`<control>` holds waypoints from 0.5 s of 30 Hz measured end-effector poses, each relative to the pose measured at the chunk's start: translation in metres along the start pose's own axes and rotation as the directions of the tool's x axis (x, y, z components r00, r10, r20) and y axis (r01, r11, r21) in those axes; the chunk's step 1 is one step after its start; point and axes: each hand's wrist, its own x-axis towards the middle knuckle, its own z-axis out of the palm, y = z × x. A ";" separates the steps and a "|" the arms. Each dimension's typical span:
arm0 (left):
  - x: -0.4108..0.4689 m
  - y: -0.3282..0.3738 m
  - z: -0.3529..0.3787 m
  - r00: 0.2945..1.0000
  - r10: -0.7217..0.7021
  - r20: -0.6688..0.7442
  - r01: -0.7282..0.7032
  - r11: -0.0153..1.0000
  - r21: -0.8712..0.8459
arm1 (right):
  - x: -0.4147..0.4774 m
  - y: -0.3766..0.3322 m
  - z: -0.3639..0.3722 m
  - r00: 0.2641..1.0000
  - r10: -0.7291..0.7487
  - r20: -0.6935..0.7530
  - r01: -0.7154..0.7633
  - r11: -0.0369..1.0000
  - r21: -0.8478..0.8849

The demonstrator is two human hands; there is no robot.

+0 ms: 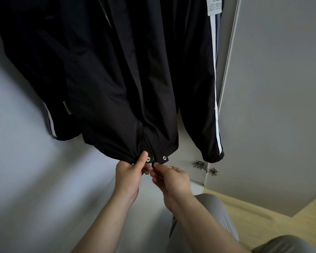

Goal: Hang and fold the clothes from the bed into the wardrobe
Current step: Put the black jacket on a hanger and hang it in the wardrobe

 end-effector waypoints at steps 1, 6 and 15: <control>0.000 0.000 -0.001 1.000 0.013 0.003 -0.013 1.000 0.016 | 0.000 0.000 0.000 1.000 0.001 -0.001 -0.001 1.000 -0.001; 0.003 -0.003 -0.006 0.999 0.038 -0.002 -0.038 0.998 0.057 | 0.000 0.004 0.002 1.000 -0.001 -0.006 0.001 1.000 -0.007; 0.004 -0.009 -0.013 0.999 0.035 -0.018 -0.034 0.995 0.093 | 0.006 0.008 0.010 1.000 -0.029 -0.005 0.029 0.999 -0.037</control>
